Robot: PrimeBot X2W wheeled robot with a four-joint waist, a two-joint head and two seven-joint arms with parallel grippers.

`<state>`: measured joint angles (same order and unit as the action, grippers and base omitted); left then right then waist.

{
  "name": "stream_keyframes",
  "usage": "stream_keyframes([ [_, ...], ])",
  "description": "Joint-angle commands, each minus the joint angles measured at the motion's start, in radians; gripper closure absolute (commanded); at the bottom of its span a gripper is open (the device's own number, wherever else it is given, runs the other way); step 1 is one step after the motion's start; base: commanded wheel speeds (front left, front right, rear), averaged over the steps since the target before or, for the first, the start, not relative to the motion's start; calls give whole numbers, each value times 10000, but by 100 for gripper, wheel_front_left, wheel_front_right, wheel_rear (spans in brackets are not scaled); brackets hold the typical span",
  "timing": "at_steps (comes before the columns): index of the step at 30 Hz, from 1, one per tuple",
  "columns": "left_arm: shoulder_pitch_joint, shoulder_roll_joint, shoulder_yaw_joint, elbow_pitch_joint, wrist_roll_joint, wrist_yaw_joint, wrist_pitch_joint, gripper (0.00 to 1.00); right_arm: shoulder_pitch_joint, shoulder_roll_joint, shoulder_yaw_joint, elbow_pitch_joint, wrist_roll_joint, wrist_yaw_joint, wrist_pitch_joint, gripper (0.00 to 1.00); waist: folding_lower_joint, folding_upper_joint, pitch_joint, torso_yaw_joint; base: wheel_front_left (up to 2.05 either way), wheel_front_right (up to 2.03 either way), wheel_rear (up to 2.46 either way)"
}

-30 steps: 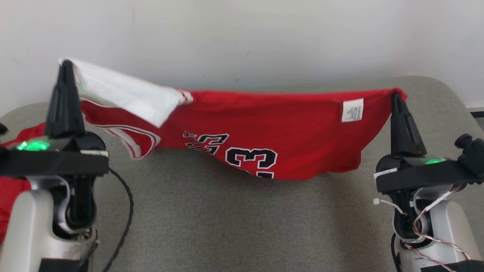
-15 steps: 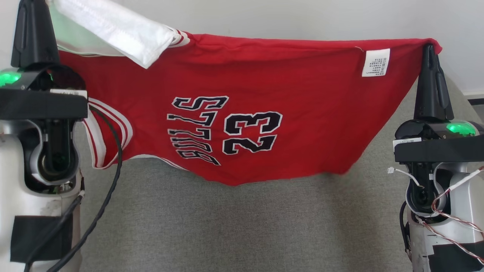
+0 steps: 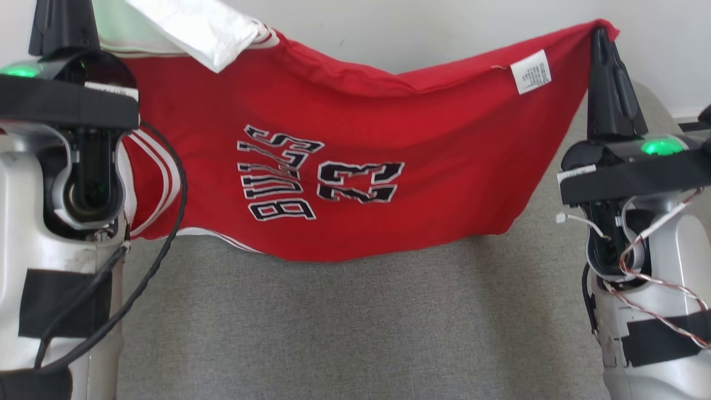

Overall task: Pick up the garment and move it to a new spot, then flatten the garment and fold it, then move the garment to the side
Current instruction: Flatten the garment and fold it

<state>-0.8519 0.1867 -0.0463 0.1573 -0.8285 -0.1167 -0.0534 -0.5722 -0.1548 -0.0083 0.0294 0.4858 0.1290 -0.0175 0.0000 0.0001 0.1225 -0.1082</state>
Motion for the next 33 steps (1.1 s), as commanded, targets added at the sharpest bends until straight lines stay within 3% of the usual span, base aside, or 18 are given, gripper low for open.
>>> stream_keyframes([
  [1,-156,19,-10,53,92,-64,-52,100,-113,-25,32,61,-31,37,2,100,0,-1,70,-41,0,0,0],
  [11,-1286,94,-326,1131,387,-114,-805,100,-1359,-207,482,1351,-279,37,-267,100,0,-1,497,-204,0,0,0],
  [20,-2748,247,-675,1894,957,-140,-1950,100,-3575,-38,1211,3099,-347,37,-1051,100,0,-1,1546,-581,0,0,0],
  [27,-3562,186,-528,895,1315,-139,-2110,100,-5053,2,1300,4326,-784,37,-2185,100,0,-1,2127,-756,0,0,0],
  [33,-3385,-157,-369,-296,1334,-141,-2117,100,-5550,84,1091,4393,-1221,37,-2468,100,0,-1,2520,-722,0,0,0],
])
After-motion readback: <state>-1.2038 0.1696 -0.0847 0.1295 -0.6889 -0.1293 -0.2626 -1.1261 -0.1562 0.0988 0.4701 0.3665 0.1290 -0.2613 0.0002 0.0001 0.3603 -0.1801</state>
